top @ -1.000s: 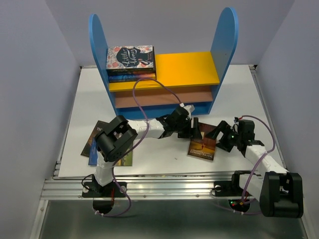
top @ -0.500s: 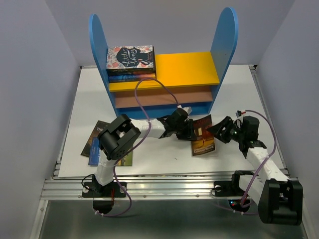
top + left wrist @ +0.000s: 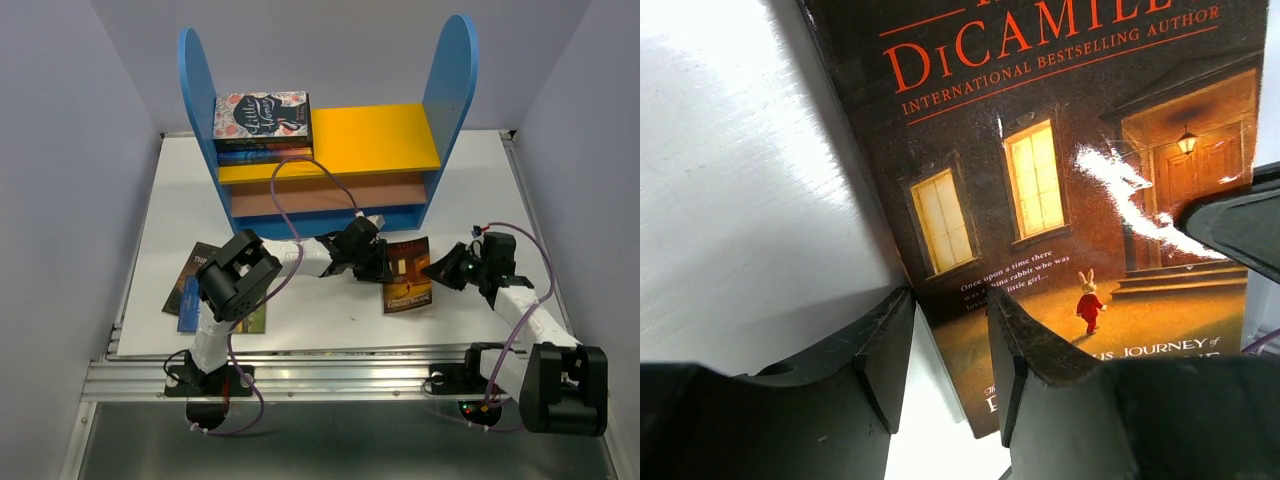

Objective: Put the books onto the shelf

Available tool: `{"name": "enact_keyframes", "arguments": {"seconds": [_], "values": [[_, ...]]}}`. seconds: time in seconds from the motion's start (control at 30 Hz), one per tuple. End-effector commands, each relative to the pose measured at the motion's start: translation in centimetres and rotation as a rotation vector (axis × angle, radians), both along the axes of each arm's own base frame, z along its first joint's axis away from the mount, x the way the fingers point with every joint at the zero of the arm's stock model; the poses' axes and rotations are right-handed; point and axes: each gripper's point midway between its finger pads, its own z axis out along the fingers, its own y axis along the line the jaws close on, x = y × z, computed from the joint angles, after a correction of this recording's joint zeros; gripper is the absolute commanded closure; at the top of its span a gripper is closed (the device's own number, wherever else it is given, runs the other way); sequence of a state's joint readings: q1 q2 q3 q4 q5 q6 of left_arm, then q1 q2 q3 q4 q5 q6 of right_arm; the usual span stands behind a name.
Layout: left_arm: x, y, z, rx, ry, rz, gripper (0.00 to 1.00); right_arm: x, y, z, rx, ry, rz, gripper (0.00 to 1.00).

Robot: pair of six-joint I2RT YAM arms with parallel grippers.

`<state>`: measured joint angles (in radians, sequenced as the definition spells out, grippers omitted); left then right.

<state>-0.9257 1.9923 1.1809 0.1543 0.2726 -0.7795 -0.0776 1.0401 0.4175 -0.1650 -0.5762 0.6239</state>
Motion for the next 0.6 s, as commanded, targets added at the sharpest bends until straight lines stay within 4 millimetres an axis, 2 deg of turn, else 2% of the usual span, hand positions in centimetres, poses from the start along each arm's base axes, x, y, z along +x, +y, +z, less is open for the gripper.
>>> {"name": "enact_keyframes", "arguments": {"seconds": [0.0,0.1,0.13,0.17,0.2,0.23,0.27,0.3,0.4,0.53,0.57], "values": [[-1.0,0.5,-0.6,0.04,0.069,0.003,0.53,-0.8,0.5,-0.2,-0.009,0.023,0.059,0.99],[-1.2,0.6,0.2,0.018,0.064,-0.007,0.45,-0.1,0.2,1.2,-0.041,-0.052,0.063,0.99],[-1.1,0.5,0.9,-0.006,0.046,-0.013,0.36,0.1,0.2,2.4,-0.051,-0.106,0.066,0.99],[-1.0,0.7,1.5,-0.02,0.032,-0.011,0.32,0.4,0.2,3.3,-0.052,-0.138,0.066,0.99],[-0.8,1.3,2.7,-0.042,0.012,0.0,0.27,0.6,0.3,4.6,-0.047,-0.177,0.075,0.99],[-0.7,1.5,3.5,-0.061,-0.004,-0.003,0.18,0.8,0.5,5.5,-0.044,-0.209,0.081,0.99],[-0.8,2.1,3.7,-0.064,-0.018,-0.008,0.15,0.8,0.6,6.6,-0.036,-0.241,0.089,0.99],[-0.6,2.5,5.3,-0.09,-0.042,-0.01,0.12,0.8,1.1,7.8,-0.012,-0.268,0.111,0.99],[-1.2,3.5,7.5,-0.135,-0.077,-0.046,0.01,0.5,2.0,10.3,0.056,-0.306,0.138,0.99],[-1.4,5.8,9.8,-0.2,-0.116,-0.039,0.01,0.1,2.6,13.0,0.094,-0.368,0.16,0.99],[-1.1,6.1,11.0,-0.254,-0.138,-0.043,0.01,0.2,2.7,14.1,0.095,-0.396,0.162,0.99]]}}
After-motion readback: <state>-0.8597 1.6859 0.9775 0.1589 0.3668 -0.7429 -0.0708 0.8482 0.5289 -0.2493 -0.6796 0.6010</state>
